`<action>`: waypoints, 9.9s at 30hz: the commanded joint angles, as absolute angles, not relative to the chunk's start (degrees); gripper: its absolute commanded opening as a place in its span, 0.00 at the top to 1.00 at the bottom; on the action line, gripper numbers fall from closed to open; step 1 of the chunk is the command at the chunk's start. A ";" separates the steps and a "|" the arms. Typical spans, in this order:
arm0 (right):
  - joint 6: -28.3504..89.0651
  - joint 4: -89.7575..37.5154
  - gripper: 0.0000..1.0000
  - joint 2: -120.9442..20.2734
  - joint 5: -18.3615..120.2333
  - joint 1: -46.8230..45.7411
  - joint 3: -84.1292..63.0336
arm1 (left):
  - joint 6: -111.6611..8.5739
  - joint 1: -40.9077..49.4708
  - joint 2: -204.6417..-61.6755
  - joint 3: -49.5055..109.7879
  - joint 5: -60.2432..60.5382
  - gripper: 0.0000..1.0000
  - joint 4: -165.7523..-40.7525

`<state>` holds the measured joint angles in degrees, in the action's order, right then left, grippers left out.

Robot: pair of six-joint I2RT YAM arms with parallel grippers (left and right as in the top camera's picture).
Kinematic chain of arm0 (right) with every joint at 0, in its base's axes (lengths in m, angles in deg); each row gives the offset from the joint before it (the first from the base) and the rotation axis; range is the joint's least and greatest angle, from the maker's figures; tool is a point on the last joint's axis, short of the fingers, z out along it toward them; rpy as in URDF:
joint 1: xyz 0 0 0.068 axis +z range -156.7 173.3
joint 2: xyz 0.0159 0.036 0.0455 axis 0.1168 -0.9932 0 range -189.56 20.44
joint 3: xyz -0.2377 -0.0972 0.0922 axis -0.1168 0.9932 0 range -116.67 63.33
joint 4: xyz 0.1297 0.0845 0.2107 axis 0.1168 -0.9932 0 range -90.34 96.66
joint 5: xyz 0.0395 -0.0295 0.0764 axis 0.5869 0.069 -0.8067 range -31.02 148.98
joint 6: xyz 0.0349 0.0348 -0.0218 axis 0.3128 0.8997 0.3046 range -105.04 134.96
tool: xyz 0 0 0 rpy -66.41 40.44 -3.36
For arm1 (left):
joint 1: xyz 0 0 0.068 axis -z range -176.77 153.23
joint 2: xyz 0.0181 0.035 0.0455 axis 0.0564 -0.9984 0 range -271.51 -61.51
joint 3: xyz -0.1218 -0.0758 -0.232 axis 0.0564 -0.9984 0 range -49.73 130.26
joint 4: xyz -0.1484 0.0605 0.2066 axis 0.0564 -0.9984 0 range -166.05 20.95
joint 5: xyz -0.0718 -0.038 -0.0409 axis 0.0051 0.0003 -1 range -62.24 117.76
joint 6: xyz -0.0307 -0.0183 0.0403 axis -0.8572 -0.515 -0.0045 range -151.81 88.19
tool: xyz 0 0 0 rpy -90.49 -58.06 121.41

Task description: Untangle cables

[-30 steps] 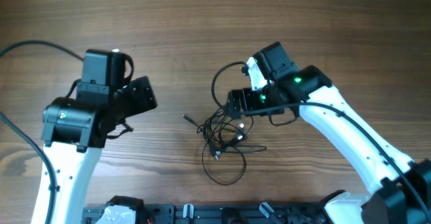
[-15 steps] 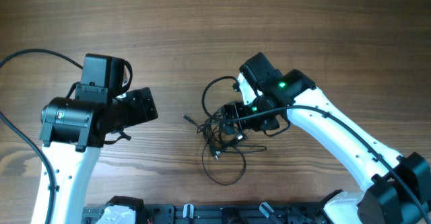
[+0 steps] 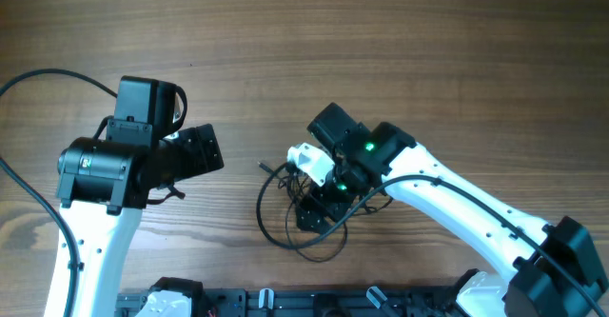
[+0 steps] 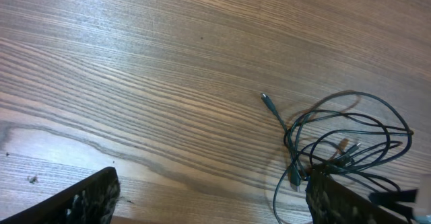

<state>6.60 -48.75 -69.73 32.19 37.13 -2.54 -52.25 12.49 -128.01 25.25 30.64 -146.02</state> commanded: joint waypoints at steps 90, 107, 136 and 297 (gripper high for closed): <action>40.00 -85.52 0.00 -79.48 57.39 26.38 -35.34 | -30.48 12.23 -128.30 25.22 10.38 0.10 -145.88; 36.63 -77.54 0.00 -42.15 78.97 26.42 -34.69 | -18.00 28.38 -140.67 14.23 -5.43 0.09 -133.29; 31.82 -82.94 0.00 -31.42 72.43 26.42 -34.58 | -15.36 49.34 -166.96 14.47 21.72 0.96 -101.54; 7.34 -47.90 0.96 -46.94 141.15 26.33 -92.22 | -26.35 30.02 -158.13 -1.53 -15.66 0.00 -81.49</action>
<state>7.78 -50.59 -46.83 117.22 26.18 -92.02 -25.79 29.91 -157.52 -1.16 -16.03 -81.03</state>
